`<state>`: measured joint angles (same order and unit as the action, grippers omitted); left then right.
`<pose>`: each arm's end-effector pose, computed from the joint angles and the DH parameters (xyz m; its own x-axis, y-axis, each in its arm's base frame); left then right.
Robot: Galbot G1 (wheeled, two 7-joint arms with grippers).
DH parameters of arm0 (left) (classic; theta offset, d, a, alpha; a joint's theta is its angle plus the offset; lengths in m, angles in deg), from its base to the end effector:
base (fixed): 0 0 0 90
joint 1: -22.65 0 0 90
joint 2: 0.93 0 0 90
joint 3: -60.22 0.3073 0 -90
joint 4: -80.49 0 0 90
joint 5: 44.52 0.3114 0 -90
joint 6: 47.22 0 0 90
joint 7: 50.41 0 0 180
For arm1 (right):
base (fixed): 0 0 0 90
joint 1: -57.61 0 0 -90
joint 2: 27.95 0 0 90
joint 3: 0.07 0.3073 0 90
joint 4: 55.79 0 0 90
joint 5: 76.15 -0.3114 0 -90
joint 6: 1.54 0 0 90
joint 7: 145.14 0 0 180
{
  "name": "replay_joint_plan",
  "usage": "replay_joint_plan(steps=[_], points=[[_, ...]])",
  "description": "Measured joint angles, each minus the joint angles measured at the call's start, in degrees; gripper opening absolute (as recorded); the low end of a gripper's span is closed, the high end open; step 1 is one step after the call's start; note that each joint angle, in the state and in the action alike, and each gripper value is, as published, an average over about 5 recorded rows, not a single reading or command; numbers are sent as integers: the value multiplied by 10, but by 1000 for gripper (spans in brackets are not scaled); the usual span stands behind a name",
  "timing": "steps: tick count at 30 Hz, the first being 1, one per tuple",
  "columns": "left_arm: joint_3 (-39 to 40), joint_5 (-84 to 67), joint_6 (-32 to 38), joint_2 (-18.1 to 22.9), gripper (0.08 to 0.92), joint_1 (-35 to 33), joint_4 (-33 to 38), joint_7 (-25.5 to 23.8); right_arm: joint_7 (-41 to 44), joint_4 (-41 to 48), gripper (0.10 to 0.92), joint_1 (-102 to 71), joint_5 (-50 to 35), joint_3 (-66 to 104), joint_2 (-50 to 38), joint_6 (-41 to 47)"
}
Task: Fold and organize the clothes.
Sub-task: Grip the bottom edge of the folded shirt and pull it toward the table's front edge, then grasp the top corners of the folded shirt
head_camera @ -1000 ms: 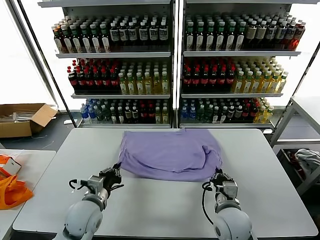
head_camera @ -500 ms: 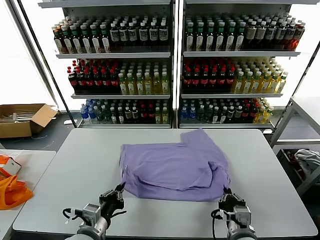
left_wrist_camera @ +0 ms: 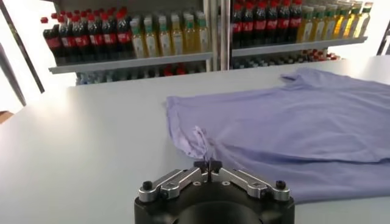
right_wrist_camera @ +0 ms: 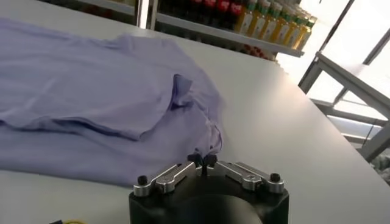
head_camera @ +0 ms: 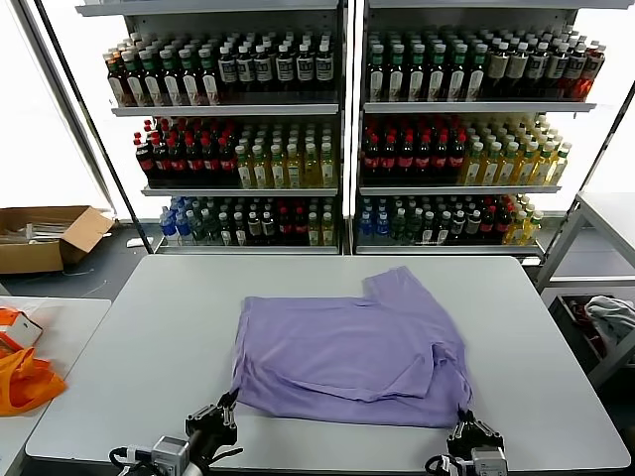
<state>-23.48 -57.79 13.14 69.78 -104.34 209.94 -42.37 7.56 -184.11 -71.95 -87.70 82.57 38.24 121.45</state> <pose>0.1235 0.0112 -0.2333 -0.8569 0.1309 0.4986 0.1714 0.9845 0.0360 0.1122 -0.0175 -0.2446 -0.8199 0.2028 0.5354 0.0339 0.9507 -0.3082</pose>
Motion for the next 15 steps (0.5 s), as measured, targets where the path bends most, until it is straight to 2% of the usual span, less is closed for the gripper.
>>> replay_joint_plan(steps=[8, 15], points=[[4, 10, 0, 13, 321, -16, 24, 7, 2, -8, 442, -4, 9, 18, 7, -11], [5, 23, 4, 36, 529, 6, 30, -3, 13, 19, 650, 42, 23, 20, 33, -18]])
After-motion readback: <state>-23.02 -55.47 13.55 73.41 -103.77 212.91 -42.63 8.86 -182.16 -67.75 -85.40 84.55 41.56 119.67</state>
